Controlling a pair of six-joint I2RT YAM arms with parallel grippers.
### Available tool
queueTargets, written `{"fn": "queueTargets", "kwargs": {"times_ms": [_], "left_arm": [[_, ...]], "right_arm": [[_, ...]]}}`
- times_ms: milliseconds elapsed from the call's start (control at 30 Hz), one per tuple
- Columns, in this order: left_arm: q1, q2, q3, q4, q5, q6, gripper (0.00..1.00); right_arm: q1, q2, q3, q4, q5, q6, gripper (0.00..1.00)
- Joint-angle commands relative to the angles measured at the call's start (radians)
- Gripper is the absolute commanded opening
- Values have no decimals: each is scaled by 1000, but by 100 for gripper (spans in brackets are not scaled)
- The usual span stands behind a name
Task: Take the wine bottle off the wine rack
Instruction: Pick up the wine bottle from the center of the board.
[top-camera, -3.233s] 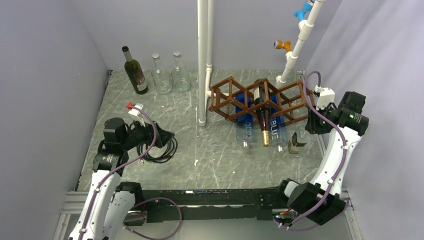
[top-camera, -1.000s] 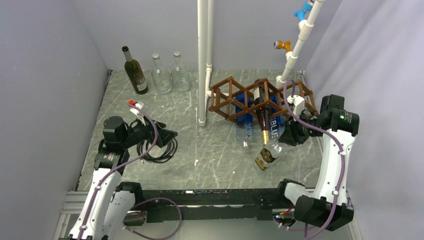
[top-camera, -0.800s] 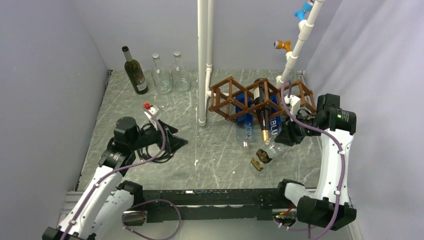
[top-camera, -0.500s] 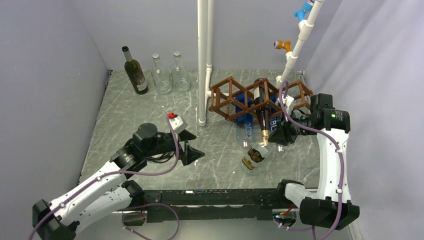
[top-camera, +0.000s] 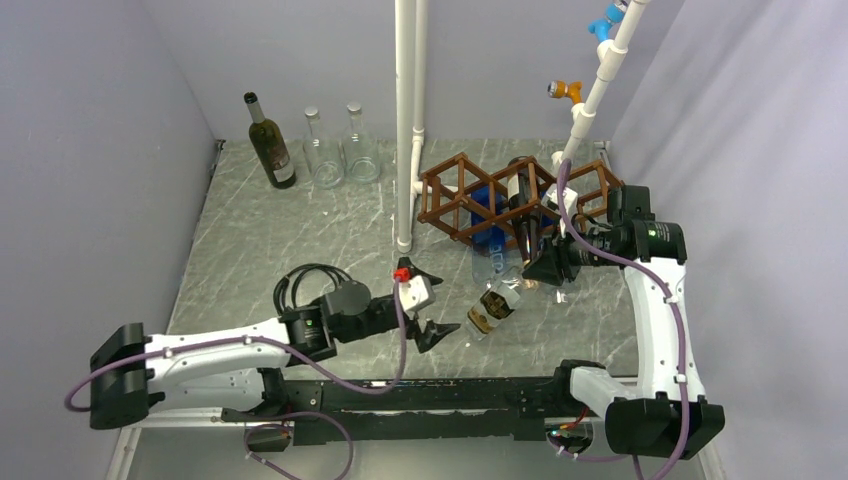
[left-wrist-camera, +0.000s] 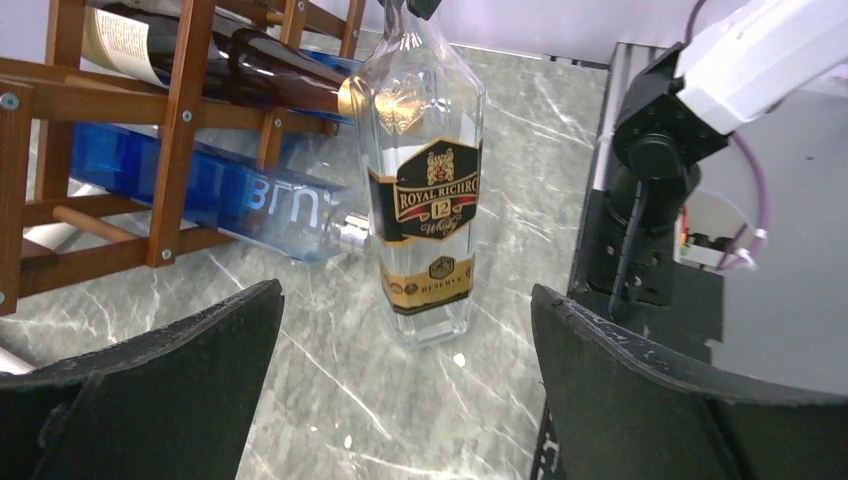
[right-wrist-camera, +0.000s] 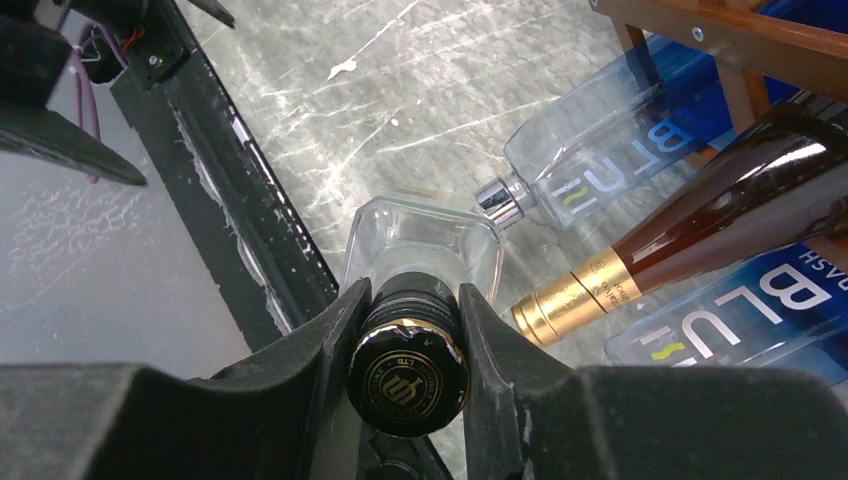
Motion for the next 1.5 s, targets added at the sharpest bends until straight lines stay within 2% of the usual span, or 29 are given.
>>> {"fn": "queueTargets", "kwargs": {"times_ms": [0,167,367,900,1167,1467], "left_arm": [[-65,93,3,269,-146,83,99],[-122,228,47,390,-215,153,99],[-148,375,75,545,-191,249,99],[-149,591,218,622,-147,239,99],[-148,641,259,609,-245,237,99],[-146,651,267,601,-269,229,99]], "right_arm": [[7,-35,1,89,-148,60,0],[7,-46,-19,109,-162,71,0],[9,-57,-39,115,-182,71,0],[9,-58,-48,114,-209,59,0],[9,-56,-48,109,-215,53,0],[9,-56,-50,106,-221,48,0]]}}
